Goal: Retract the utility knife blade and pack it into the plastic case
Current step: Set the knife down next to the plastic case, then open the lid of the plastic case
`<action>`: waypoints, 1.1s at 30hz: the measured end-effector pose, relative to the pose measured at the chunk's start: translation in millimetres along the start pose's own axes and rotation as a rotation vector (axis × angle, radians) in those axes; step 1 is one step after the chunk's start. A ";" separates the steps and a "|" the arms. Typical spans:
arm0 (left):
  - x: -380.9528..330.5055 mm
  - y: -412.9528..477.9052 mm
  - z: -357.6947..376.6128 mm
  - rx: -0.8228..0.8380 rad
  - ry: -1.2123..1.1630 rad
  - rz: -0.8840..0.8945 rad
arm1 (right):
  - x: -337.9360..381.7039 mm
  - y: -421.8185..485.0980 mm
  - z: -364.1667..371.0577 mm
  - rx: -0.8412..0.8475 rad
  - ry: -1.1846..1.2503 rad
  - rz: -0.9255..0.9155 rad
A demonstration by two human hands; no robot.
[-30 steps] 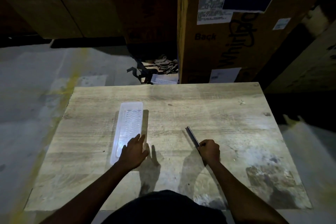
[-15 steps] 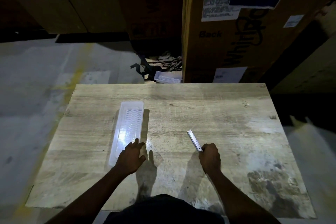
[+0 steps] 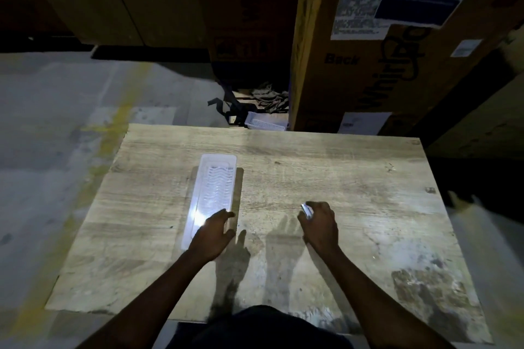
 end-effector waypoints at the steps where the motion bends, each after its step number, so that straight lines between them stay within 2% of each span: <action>1: 1.2 0.4 -5.8 -0.027 -0.045 0.008 | 17.3 2.8 3.4 0.023 0.011 -0.051; 4: 13.9 -2.7 -31.3 -0.163 -0.172 -0.003 | 78.6 1.0 23.9 0.083 0.035 -0.228; 10: 69.2 -12.6 -68.2 -0.352 -0.377 -0.254 | 170.6 -43.2 105.8 0.271 -0.172 -0.514; 12: 85.0 -16.2 -69.5 -0.321 -0.449 -0.357 | 188.2 -60.2 133.3 0.380 -0.292 -0.545; 15: 105.7 -20.2 -60.5 -0.135 -0.654 -0.510 | 206.3 -81.2 163.6 0.468 -0.476 -0.511; 17: 113.9 -22.0 -52.3 0.013 -0.823 -0.600 | 210.4 -92.4 179.5 0.483 -0.616 -0.479; 20: 122.9 -19.2 -46.0 0.131 -0.851 -0.590 | 215.8 -101.2 195.7 0.439 -0.742 -0.438; 27: 127.4 -12.0 -46.3 0.165 -0.805 -0.581 | 214.4 -109.5 218.6 0.472 -0.781 -0.344; 33: 128.0 -7.1 -49.7 0.185 -0.754 -0.569 | 217.0 -107.4 224.3 0.524 -0.646 -0.273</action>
Point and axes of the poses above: each hand's wrist, its own y-axis towards the middle knuckle, its own z-axis out of the palm, x = y × z, the point moved 4 cm from there along y, towards the middle knuckle
